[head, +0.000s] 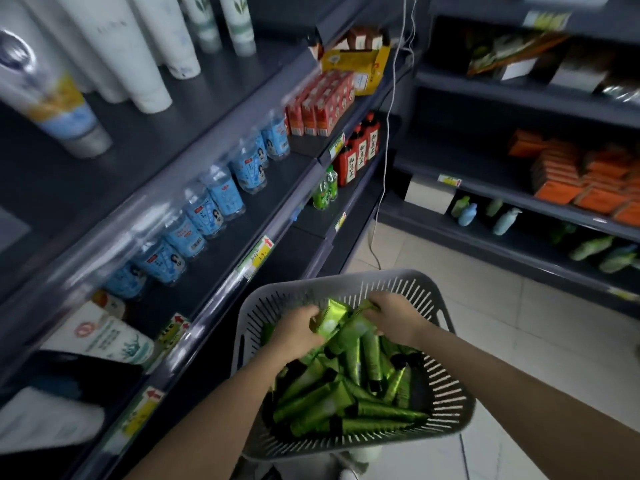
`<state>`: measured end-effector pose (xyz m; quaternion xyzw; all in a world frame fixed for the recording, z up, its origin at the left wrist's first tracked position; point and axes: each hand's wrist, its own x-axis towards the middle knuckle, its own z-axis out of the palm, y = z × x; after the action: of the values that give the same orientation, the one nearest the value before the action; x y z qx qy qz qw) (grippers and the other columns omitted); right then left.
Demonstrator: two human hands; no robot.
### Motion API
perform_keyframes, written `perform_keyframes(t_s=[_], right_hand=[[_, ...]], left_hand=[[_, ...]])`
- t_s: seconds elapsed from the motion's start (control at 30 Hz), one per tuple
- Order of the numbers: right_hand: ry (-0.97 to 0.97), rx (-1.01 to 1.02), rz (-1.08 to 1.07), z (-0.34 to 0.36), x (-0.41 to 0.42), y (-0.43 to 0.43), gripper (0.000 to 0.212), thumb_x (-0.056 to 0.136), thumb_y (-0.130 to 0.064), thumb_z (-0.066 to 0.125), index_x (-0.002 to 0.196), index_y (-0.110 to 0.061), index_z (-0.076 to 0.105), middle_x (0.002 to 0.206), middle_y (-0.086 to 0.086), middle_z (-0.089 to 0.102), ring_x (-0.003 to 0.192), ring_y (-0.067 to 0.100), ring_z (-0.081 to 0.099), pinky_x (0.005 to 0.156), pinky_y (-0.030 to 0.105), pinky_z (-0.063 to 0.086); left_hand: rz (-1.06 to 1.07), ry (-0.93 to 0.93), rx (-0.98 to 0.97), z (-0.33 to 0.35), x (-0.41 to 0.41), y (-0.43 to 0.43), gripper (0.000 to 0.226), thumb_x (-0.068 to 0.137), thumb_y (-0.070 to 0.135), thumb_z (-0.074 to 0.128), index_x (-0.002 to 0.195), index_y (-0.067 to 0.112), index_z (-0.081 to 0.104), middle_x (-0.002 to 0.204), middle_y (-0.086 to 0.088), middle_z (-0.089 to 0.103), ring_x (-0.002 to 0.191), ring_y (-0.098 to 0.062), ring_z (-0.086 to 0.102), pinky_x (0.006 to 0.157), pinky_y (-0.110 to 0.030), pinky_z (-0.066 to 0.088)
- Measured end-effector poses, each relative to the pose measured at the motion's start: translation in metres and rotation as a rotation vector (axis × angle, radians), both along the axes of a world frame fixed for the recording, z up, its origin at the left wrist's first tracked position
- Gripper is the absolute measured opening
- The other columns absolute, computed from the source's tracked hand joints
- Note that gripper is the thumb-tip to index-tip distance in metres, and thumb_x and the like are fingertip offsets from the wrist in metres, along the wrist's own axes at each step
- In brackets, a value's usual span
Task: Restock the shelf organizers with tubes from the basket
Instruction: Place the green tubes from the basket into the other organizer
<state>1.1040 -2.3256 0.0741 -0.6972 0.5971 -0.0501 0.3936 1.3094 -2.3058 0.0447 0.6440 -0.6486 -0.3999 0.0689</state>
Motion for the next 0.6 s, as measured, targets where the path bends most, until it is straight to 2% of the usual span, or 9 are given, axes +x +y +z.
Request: perform_keyframes(t_s=[0.07, 0.13, 0.2, 0.23, 0.3, 0.37, 0.4, 0.5, 0.6], right_hand=[[0.003, -0.051, 0.041, 0.031, 0.008, -0.007, 0.021, 0.094, -0.017, 0.049, 0.075, -0.011, 0.044, 0.076, 0.008, 0.055, 0.073, 0.027, 0.064, 0.056, 0.030, 0.041], [-0.014, -0.134, 0.078, 0.064, 0.019, -0.014, 0.026, 0.095, -0.019, 0.050, 0.071, -0.014, 0.043, 0.069, 0.002, 0.049, 0.076, 0.029, 0.063, 0.051, 0.026, 0.033], [-0.055, -0.195, 0.101, 0.101, 0.032, -0.017, 0.031, 0.095, -0.022, 0.050, 0.066, -0.017, 0.043, 0.066, -0.001, 0.050, 0.076, 0.027, 0.066, 0.050, 0.020, 0.034], [-0.086, -0.227, 0.107, 0.118, 0.038, -0.019, 0.031, 0.095, -0.024, 0.051, 0.067, -0.014, 0.045, 0.066, 0.002, 0.053, 0.073, 0.025, 0.067, 0.049, 0.019, 0.036], [-0.163, -0.293, 0.117, 0.153, 0.054, -0.022, 0.032, 0.094, -0.026, 0.054, 0.070, -0.006, 0.049, 0.066, 0.010, 0.054, 0.068, 0.027, 0.066, 0.055, 0.026, 0.048], [-0.251, -0.355, 0.134, 0.187, 0.071, -0.023, 0.036, 0.093, -0.027, 0.057, 0.071, 0.000, 0.053, 0.066, 0.017, 0.057, 0.066, 0.031, 0.066, 0.065, 0.044, 0.055], [-0.287, -0.382, 0.146, 0.204, 0.082, -0.023, 0.037, 0.093, -0.028, 0.058, 0.073, 0.003, 0.056, 0.068, 0.019, 0.060, 0.065, 0.029, 0.066, 0.066, 0.046, 0.055], [-0.349, -0.509, 0.178, 0.248, 0.116, -0.023, 0.037, 0.091, -0.029, 0.061, 0.073, 0.003, 0.059, 0.067, 0.016, 0.060, 0.060, 0.021, 0.060, 0.061, 0.039, 0.049], [-0.515, -0.511, 0.234, 0.285, 0.155, -0.019, 0.027, 0.090, -0.024, 0.063, 0.075, -0.001, 0.062, 0.069, 0.019, 0.063, 0.065, 0.024, 0.065, 0.063, 0.038, 0.057]], left_hand=[[0.049, 0.057, -0.027, 0.026, 0.007, -0.004, 0.023, 0.072, 0.010, 0.072, 0.086, 0.024, 0.061, 0.085, 0.007, 0.066, 0.081, -0.013, 0.062, 0.063, -0.021, 0.046], [0.092, 0.092, -0.069, 0.056, 0.016, -0.007, 0.024, 0.067, 0.017, 0.076, 0.085, 0.026, 0.062, 0.085, 0.008, 0.068, 0.081, -0.013, 0.064, 0.068, -0.026, 0.051], [0.111, 0.124, -0.126, 0.089, 0.025, -0.008, 0.024, 0.066, 0.019, 0.077, 0.087, 0.023, 0.065, 0.085, 0.007, 0.070, 0.079, -0.012, 0.065, 0.070, -0.027, 0.053], [0.117, 0.152, -0.155, 0.107, 0.029, -0.008, 0.021, 0.069, 0.015, 0.076, 0.085, 0.022, 0.065, 0.083, 0.008, 0.068, 0.076, -0.008, 0.063, 0.066, -0.022, 0.050], [0.133, 0.175, -0.241, 0.142, 0.039, -0.006, 0.018, 0.074, 0.014, 0.074, 0.081, 0.025, 0.062, 0.079, 0.010, 0.065, 0.071, -0.006, 0.061, 0.061, -0.017, 0.046], [0.170, 0.201, -0.344, 0.175, 0.055, -0.003, 0.011, 0.077, 0.020, 0.072, 0.079, 0.025, 0.062, 0.077, 0.005, 0.066, 0.074, -0.014, 0.063, 0.072, -0.034, 0.055], [0.196, 0.220, -0.389, 0.190, 0.065, 0.000, 0.008, 0.078, 0.021, 0.071, 0.079, 0.023, 0.063, 0.075, 0.003, 0.065, 0.074, -0.017, 0.064, 0.075, -0.043, 0.056], [0.296, 0.267, -0.497, 0.237, 0.096, 0.015, 0.015, 0.080, 0.027, 0.070, 0.085, 0.013, 0.066, 0.078, -0.010, 0.067, 0.075, -0.023, 0.067, 0.073, -0.051, 0.057], [0.385, 0.344, -0.604, 0.277, 0.133, 0.034, 0.037, 0.065, 0.047, 0.069, 0.087, 0.018, 0.066, 0.087, -0.017, 0.070, 0.078, -0.026, 0.068, 0.073, -0.053, 0.054]])
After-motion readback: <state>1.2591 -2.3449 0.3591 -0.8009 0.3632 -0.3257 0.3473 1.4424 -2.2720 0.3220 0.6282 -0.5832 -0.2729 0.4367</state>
